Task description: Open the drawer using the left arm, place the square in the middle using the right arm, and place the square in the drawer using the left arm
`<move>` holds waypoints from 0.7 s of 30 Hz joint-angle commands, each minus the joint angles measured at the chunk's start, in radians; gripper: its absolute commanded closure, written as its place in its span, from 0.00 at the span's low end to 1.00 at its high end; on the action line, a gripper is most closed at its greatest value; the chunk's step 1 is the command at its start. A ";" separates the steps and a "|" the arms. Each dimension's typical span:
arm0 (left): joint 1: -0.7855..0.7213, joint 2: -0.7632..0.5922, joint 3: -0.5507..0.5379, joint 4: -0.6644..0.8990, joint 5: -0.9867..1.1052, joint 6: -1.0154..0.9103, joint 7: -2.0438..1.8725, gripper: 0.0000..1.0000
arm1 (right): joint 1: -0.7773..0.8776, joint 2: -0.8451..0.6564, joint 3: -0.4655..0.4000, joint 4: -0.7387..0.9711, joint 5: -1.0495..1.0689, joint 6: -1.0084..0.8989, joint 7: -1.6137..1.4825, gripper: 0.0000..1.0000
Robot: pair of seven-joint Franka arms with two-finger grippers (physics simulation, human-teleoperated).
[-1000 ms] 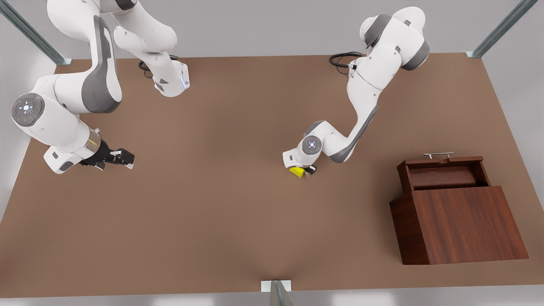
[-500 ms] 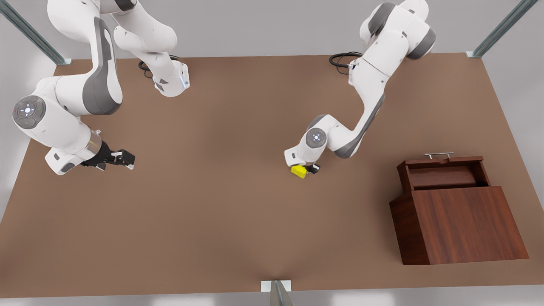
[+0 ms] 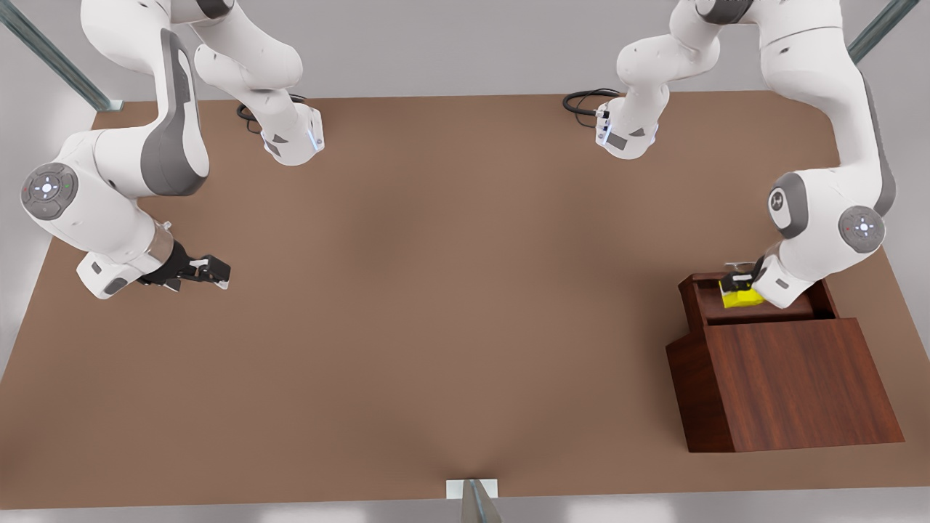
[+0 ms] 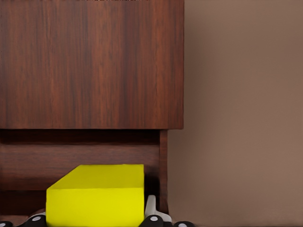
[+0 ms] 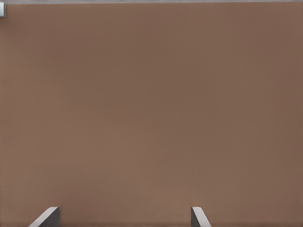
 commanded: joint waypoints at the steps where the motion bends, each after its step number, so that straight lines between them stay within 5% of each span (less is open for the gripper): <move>1: 0.010 0.007 0.002 0.000 -0.009 0.005 0.004 0.32 | 0.000 0.000 0.000 0.000 0.000 0.000 0.000 0.00; 11: 0.096 0.087 0.049 0.002 0.019 0.072 0.008 0.27 | 0.000 0.004 0.000 -0.002 0.000 0.000 0.000 0.00; 12: 0.097 0.095 0.049 0.002 0.019 0.089 0.008 0.24 | -0.002 0.004 0.000 -0.002 0.000 0.000 0.000 0.00; 13: 0.097 0.100 0.049 0.002 0.019 0.094 0.005 0.00 | 0.000 0.004 0.000 -0.002 0.000 0.000 -0.001 0.00; 18: 0.097 0.100 0.049 0.002 0.019 0.092 0.001 0.00 | -0.002 0.004 0.000 0.000 0.000 0.000 -0.003 0.00; 21: -0.086 -0.041 0.006 0.188 0.008 -0.363 -0.016 0.00 | -0.003 0.004 0.000 0.000 0.000 -0.002 -0.006 0.00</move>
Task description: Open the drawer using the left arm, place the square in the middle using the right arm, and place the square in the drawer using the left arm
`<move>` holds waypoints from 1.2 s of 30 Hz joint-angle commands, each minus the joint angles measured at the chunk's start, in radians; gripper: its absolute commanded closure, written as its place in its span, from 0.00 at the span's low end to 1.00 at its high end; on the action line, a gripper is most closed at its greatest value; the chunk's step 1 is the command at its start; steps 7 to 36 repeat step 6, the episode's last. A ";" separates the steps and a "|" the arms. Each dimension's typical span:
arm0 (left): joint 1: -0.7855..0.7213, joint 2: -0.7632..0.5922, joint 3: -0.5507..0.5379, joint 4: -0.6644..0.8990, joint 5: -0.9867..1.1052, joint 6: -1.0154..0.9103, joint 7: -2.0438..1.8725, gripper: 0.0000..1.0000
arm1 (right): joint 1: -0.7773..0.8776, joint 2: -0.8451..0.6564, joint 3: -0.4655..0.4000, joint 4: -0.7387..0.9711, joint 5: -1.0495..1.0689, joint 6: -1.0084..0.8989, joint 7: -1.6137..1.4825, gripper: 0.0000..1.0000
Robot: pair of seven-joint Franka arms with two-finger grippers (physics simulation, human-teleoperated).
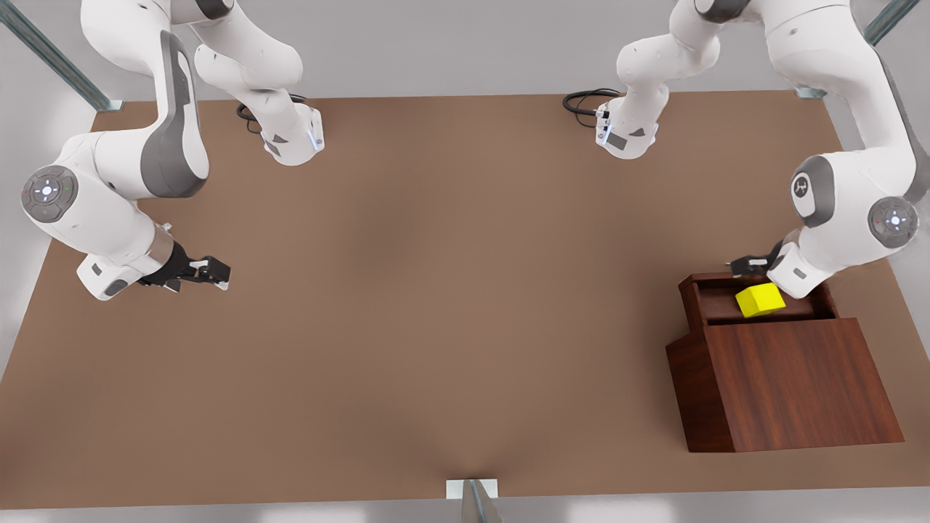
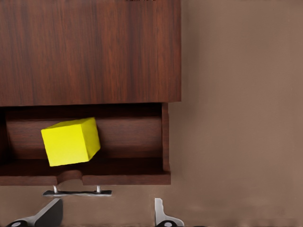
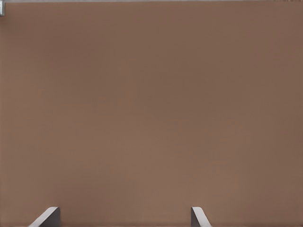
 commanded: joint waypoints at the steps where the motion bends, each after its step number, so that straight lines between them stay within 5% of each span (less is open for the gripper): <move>1: -0.007 -0.001 0.000 0.022 -0.005 -0.024 -0.009 0.00 | -0.001 0.000 0.000 0.000 0.000 -0.001 0.000 0.00; 6: -0.122 0.009 0.000 0.162 0.004 -0.078 -0.091 0.00 | 0.000 0.000 0.000 -0.002 0.000 0.001 0.002 0.00; 36: -0.122 0.009 0.000 0.162 0.004 -0.078 -0.091 0.00 | 0.000 0.000 0.000 -0.002 0.000 0.001 0.002 0.00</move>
